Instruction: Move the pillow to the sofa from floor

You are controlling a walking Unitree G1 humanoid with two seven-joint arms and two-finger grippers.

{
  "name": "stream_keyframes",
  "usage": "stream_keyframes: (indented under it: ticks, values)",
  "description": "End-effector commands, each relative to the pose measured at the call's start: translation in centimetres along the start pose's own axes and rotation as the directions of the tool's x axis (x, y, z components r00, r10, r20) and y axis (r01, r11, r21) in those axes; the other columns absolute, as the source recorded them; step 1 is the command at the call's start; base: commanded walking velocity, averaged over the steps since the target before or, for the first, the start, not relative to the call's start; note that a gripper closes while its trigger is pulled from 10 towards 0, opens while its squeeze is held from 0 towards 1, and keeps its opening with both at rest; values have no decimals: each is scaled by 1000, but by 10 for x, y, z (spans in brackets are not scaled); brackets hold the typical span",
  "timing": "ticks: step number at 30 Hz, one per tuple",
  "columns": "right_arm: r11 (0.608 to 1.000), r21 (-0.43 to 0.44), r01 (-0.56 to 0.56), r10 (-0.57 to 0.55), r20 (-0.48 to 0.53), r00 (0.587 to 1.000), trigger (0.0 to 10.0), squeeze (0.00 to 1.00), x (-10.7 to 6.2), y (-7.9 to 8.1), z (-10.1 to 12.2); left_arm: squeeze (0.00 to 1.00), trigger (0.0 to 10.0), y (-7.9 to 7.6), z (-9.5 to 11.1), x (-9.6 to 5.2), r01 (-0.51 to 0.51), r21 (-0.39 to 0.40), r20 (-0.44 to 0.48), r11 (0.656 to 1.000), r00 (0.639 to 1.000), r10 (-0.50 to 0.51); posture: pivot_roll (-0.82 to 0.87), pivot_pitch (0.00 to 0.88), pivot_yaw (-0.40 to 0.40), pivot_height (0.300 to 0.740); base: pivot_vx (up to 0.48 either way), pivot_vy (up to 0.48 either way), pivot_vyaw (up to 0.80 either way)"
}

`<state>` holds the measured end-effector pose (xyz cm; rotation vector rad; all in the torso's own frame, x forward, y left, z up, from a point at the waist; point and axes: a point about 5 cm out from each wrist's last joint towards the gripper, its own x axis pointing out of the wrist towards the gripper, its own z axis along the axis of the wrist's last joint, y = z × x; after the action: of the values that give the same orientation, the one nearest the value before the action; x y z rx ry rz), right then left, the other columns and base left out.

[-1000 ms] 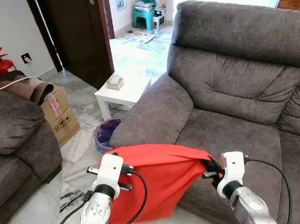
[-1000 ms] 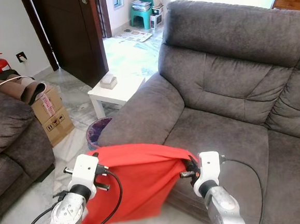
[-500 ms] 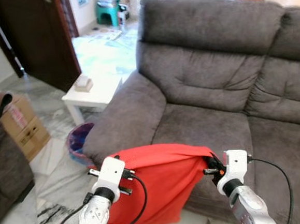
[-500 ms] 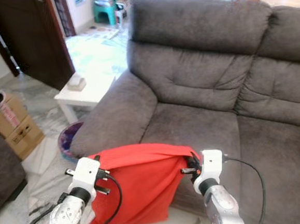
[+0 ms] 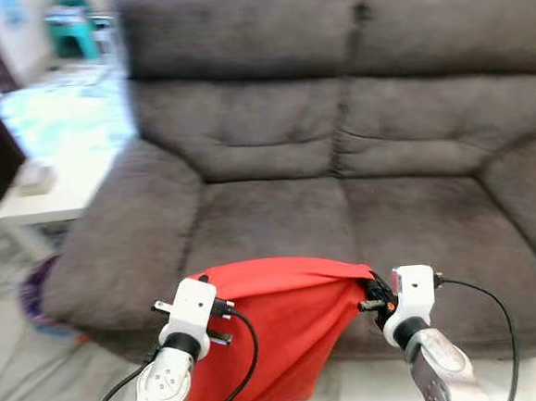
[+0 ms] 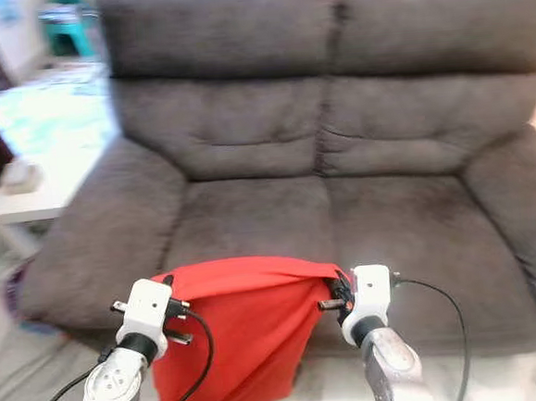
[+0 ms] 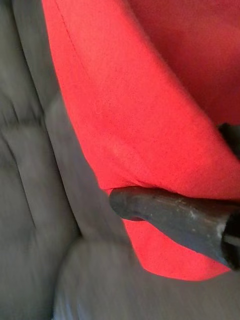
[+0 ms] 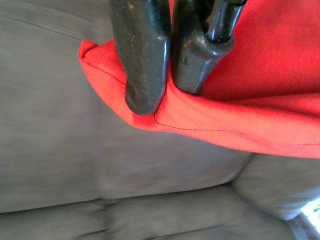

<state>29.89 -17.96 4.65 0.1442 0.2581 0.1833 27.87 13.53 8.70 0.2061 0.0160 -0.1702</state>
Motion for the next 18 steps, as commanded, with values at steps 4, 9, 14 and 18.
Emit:
stream_keyframes:
  ticks: [4,9,14,18]
  values:
    - [996,4,84,-84,87,993,10000,0,-2,-13,15,0,10000,25,18,0,-101,2,92,995,991,101,46,113,-31,740,0,0,-369]
    - [997,-29,66,-63,84,994,10000,0,-2,-11,13,0,10000,27,16,0,-107,8,80,994,991,106,48,116,-34,740,0,0,0]
    - [994,-81,72,-64,98,993,10000,0,-2,-11,16,0,10000,27,14,0,-107,10,67,994,992,106,48,117,-33,740,0,-211,0]
    - [994,-90,59,-48,113,992,10000,0,-1,-9,19,0,10000,27,14,0,-97,16,69,995,993,96,48,114,-34,740,0,-305,0]
